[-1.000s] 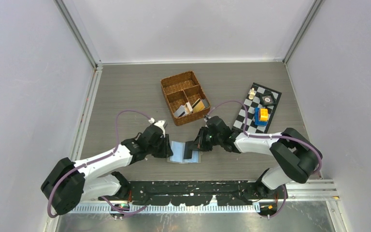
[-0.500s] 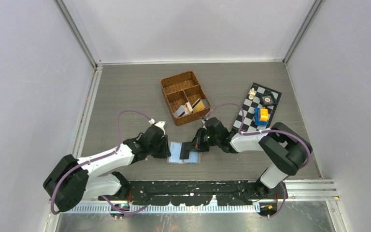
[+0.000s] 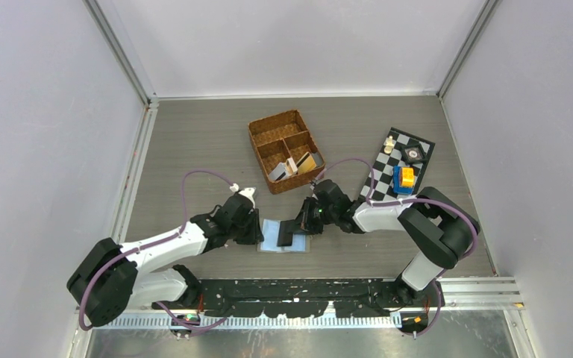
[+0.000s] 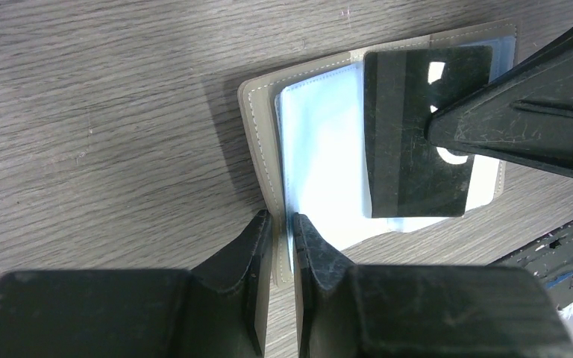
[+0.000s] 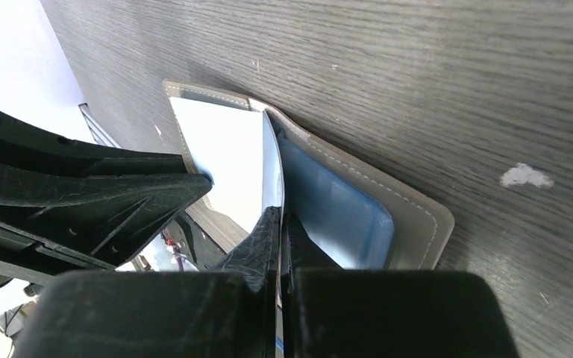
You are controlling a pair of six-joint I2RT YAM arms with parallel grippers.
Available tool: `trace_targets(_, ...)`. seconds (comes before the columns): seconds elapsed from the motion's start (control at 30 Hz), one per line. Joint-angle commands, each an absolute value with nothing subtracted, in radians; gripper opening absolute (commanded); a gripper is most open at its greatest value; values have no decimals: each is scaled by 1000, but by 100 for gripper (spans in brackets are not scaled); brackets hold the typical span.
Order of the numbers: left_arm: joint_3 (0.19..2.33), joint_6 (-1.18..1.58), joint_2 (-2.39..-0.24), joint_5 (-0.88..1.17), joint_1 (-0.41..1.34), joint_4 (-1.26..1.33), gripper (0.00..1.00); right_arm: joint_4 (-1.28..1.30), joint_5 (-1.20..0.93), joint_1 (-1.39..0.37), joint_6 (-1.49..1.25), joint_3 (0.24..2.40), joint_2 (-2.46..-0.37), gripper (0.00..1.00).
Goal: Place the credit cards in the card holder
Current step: Insert the credit card into the card holder.
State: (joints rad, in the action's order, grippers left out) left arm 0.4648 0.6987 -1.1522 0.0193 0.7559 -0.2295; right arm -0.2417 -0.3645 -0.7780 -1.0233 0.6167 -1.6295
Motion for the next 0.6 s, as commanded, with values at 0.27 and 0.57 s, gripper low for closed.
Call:
trace_targets(0.27,453,681,-1157,9,747,-198,17,-99,-366,-795,-1000,627,-1636,1)
trace_targets(0.57,453,681,-1156,22,747,-196,17,-173,-368,-798,-1024,625,-1685,1)
